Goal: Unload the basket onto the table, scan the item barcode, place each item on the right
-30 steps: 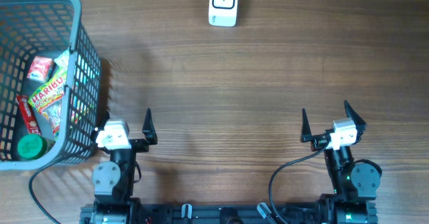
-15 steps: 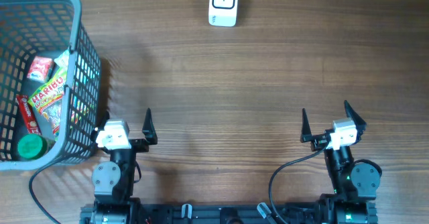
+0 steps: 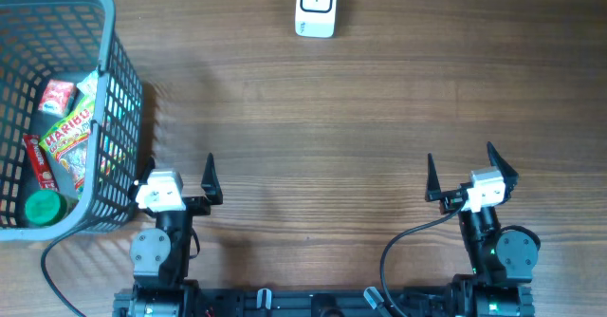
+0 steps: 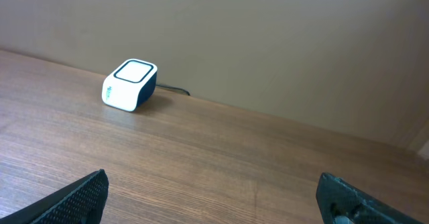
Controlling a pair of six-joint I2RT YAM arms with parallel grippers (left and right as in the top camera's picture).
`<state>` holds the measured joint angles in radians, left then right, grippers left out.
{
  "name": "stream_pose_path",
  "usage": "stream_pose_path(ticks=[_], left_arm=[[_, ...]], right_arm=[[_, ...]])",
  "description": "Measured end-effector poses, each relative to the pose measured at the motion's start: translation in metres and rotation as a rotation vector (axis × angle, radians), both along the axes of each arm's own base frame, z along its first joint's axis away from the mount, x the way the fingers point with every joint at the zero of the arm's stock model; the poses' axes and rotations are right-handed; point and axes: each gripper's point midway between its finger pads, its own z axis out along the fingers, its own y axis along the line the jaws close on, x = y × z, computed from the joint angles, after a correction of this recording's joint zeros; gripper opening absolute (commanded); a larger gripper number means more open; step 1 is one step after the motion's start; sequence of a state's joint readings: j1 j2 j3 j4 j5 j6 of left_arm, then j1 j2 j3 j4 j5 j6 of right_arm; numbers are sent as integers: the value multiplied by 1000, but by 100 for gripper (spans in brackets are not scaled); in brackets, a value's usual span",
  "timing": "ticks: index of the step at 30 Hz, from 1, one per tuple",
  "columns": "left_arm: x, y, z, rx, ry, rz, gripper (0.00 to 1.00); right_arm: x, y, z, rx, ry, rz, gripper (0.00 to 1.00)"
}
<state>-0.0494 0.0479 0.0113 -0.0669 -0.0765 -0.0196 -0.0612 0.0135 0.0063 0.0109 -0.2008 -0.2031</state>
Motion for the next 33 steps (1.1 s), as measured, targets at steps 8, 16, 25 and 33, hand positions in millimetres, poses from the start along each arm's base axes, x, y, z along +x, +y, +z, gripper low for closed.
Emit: stream_pose_path(ticks=[8,16,25,33], left_arm=[[0,0,0,0,0,0,100],[0,-11,0,-6,0,-63,100],[-1,-20,0,-11,1,-113,100],[-2,-33,1,-28,2,-189,100]], right_arm=[[0,0,0,0,0,0,100],[0,0,0,0,0,0,100],[0,0,0,0,0,0,99],[0,0,0,0,0,0,100]])
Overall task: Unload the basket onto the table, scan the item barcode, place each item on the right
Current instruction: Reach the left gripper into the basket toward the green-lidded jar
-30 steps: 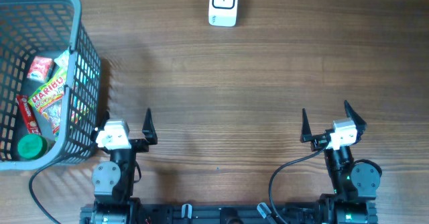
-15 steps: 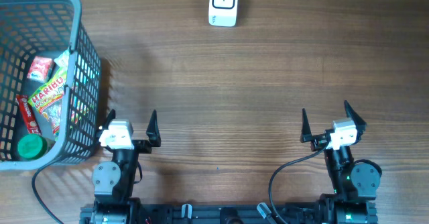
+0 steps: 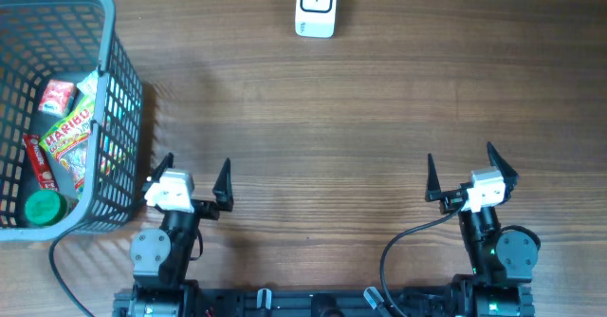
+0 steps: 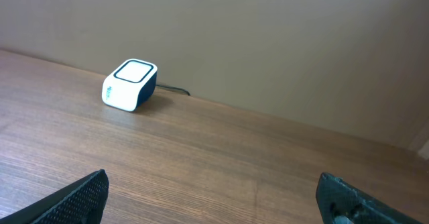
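A white barcode scanner (image 3: 316, 6) with a dark band sits at the far middle of the table; the right wrist view shows the scanner (image 4: 130, 84) well ahead and to the left. A grey mesh basket (image 3: 112, 32) at the left holds a Haribo bag (image 3: 68, 139), a red packet (image 3: 57, 97), a red bar and a green lid (image 3: 43, 207). My left gripper (image 3: 195, 173) stands open beside the basket's near right corner, holding nothing. My right gripper (image 3: 461, 160) is open near the front right, empty, its fingertips (image 4: 87, 194) wide apart.
A black cable runs from the scanner off the far edge. Another cable loops by the left arm's base at the front. The wooden table (image 3: 360, 118) stretches between the arms and the scanner.
My left gripper has shifted a little to the right and slightly nearer, away from the basket's corner. The right arm and everything in the basket are unchanged.
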Controlling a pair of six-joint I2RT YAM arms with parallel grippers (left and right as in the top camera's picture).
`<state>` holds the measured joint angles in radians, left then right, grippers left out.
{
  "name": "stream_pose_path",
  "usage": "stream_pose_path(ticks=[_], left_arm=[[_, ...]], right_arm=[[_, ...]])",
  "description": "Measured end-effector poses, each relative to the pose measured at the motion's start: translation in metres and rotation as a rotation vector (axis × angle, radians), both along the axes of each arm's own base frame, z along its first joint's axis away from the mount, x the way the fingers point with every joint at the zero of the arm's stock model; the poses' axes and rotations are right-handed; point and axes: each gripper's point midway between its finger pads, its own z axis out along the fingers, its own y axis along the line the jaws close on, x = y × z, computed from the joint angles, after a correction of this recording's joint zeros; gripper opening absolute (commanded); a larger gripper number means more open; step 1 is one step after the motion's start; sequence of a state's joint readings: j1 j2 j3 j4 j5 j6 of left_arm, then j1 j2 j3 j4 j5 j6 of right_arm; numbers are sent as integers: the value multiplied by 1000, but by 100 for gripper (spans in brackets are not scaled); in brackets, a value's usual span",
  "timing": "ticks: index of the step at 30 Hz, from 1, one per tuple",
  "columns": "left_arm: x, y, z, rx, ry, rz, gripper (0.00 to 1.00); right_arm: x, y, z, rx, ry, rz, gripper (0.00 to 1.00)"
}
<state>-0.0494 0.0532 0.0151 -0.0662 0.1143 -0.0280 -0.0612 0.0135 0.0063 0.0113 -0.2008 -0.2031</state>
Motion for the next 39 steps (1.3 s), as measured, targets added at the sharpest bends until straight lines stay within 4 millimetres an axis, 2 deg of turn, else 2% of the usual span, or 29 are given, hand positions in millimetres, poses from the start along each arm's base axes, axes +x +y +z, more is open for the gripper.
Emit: stream_pose_path(ticks=[3,9,11,16,17,19,22,27,29,30,34,39], left_arm=[[-1,-8,9,-9,11,-45,100],[2,-20,68,-60,54,-110,100],[8,-24,84,-89,97,-128,100],[19,-45,102,-142,307,-234,100],[19,-48,100,-147,329,-251,100],[12,-54,74,-176,468,-278,100],[14,-61,54,-204,567,-312,100],[17,-65,47,-220,618,-333,100],[19,-66,54,-223,633,-332,100],[25,-65,70,-222,633,-324,100],[36,-52,108,-193,657,-236,100],[52,-22,185,-154,582,-71,100]], right_arm=[[0,0,0,0,0,0,100],[0,0,0,0,0,0,100],[0,0,0,0,0,0,100],[0,0,0,0,0,0,100],[0,0,0,0,0,0,100],[0,0,0,0,0,0,100],[0,0,0,0,0,0,100],[0,0,0,0,0,0,100],[0,0,0,0,0,0,100],[0,0,0,0,0,0,100],[0,0,0,0,0,0,100],[0,0,0,0,0,0,100]])
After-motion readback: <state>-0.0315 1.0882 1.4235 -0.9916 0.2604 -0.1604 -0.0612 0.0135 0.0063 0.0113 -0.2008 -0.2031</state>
